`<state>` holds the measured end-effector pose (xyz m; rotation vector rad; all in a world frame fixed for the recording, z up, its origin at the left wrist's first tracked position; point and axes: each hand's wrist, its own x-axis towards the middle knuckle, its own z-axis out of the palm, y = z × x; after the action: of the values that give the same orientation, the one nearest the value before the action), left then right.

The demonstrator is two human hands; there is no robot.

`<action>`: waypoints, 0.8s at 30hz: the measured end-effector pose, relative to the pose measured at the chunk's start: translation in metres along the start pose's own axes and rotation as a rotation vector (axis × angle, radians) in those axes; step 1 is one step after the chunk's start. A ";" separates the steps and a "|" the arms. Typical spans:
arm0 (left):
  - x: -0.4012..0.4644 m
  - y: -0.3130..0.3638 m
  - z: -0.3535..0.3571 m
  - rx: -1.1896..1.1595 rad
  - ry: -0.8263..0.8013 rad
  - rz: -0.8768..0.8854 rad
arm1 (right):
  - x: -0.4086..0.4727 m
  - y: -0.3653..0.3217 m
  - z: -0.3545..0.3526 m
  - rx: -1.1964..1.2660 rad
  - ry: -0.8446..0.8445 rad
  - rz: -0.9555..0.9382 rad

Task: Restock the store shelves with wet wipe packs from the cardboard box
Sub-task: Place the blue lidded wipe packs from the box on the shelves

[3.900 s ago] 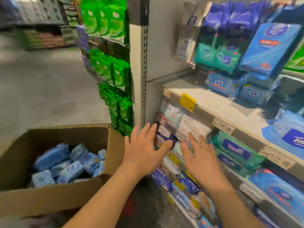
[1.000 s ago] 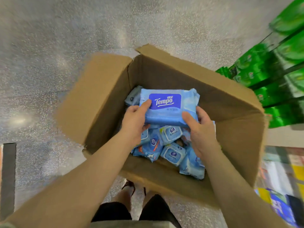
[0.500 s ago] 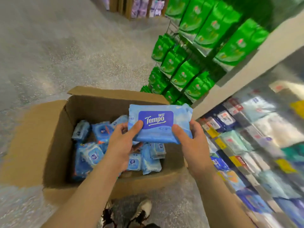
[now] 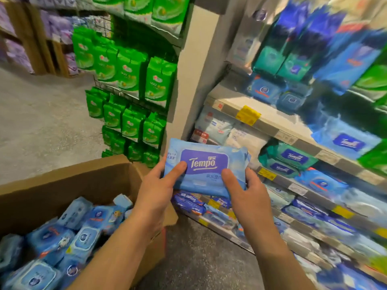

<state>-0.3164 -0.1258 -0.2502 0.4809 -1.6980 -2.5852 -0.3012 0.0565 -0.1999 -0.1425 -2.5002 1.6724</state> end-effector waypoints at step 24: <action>-0.016 -0.073 0.365 0.223 -0.448 0.097 | 0.055 0.113 -0.335 0.442 0.409 0.049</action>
<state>-0.3850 0.2336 -0.1790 -0.1995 -2.0867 -2.5822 -0.3009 0.4134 -0.1748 -0.4479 -1.8084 1.9338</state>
